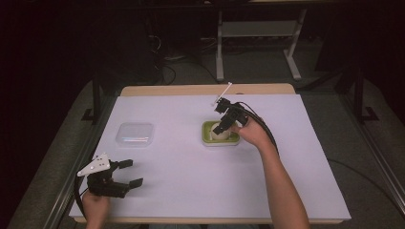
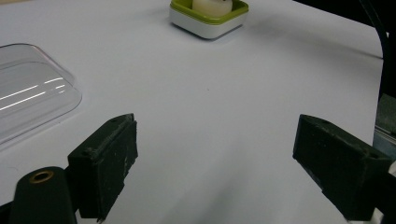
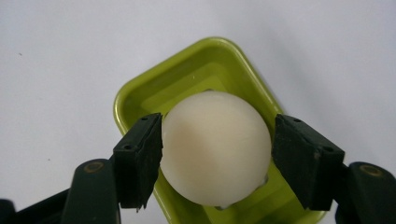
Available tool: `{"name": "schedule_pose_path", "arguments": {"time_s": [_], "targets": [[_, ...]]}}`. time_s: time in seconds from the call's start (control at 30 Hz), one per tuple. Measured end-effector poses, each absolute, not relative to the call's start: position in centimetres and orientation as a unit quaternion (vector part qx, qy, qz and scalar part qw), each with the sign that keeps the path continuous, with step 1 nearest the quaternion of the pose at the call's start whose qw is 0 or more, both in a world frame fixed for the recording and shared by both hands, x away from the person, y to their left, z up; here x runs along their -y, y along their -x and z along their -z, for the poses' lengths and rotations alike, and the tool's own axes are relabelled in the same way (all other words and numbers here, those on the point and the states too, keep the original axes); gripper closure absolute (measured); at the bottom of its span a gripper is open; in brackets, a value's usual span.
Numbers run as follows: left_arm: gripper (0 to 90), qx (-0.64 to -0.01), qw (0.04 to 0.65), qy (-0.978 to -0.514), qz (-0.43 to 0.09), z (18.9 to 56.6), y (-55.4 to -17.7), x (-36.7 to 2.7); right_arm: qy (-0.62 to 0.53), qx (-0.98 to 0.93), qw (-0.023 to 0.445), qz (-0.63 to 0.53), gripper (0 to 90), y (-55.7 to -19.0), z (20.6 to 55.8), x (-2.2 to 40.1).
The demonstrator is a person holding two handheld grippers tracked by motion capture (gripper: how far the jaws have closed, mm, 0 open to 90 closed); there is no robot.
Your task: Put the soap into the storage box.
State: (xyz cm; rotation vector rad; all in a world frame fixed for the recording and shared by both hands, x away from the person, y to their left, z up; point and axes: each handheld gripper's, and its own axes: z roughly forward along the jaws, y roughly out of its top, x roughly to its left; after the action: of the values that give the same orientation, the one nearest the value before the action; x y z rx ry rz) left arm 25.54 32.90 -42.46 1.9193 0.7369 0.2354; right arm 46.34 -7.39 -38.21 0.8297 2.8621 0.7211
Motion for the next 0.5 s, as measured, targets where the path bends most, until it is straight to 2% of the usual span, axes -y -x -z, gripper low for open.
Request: {"name": "schedule_pose_path", "arguments": {"time_s": [0.5], "targets": [[13.2, -0.307, 0.512, -0.796, -0.099, 42.4, -25.5, -32.8, -0.282, -0.928, 0.027, -0.243, 27.1, -45.7, 37.4, 9.0]]}}
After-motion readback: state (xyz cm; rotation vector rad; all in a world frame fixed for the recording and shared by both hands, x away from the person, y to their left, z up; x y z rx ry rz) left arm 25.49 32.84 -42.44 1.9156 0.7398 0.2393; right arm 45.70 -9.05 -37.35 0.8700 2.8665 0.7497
